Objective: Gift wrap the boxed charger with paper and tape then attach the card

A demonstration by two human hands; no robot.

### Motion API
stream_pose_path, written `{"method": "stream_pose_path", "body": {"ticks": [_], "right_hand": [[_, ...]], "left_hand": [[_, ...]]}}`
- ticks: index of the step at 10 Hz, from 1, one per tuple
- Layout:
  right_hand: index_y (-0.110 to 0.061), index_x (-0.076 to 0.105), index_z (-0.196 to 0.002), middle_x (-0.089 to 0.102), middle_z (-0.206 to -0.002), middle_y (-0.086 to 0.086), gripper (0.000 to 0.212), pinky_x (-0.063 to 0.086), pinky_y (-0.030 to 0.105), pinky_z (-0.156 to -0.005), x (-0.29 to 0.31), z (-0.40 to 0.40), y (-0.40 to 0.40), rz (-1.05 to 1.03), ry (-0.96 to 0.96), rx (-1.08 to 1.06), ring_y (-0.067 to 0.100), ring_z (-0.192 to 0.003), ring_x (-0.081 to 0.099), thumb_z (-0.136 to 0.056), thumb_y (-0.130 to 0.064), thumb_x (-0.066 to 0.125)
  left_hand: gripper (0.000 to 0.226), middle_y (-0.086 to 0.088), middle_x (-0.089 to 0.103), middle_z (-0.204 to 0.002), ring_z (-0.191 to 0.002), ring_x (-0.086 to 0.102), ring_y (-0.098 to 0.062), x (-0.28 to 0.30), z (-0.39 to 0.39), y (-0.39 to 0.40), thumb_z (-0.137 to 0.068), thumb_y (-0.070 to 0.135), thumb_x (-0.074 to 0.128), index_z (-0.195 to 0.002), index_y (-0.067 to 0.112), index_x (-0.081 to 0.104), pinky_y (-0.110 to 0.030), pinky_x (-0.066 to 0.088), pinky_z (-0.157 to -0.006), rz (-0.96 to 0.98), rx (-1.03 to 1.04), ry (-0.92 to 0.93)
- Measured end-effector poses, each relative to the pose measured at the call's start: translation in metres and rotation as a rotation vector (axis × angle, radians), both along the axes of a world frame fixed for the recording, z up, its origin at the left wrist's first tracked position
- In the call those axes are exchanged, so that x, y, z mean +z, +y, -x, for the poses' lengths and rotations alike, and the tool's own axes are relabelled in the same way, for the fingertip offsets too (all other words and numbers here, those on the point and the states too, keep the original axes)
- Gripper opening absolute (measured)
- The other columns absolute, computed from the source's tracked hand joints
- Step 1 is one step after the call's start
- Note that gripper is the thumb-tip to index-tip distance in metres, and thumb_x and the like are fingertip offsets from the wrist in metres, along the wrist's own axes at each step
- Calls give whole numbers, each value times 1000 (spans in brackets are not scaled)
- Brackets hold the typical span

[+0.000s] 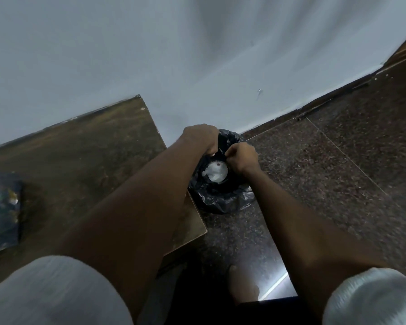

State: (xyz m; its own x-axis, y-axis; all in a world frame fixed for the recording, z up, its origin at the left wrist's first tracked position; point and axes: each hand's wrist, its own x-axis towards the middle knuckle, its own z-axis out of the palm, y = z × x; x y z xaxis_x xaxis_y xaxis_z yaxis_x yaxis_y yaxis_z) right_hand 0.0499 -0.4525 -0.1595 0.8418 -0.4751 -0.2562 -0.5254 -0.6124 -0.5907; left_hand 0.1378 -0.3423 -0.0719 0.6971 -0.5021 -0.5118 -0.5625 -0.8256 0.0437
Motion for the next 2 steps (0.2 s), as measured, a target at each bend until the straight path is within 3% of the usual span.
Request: {"method": "stream_pose_path", "body": {"ticks": [1, 2], "right_hand": [[-22, 80, -85, 79, -101, 6, 21, 59, 40, -91, 15, 2, 2, 29, -6, -14, 28, -99, 72, -88, -5, 68], [-20, 74, -78, 77, -91, 6, 16, 59, 40, -83, 26, 9, 7, 34, -54, -42, 29, -90, 71, -90, -13, 66]], "left_hand": [[11, -3, 61, -95, -90, 61, -28, 14, 9, 4, -100, 19, 67, -108, 11, 66, -38, 47, -79, 16, -31, -44], [4, -5, 56, -100, -92, 56, -28, 28, 23, 3, -100, 15, 60, -103, 15, 56, -39, 47, -81, 105, -40, -105]]}}
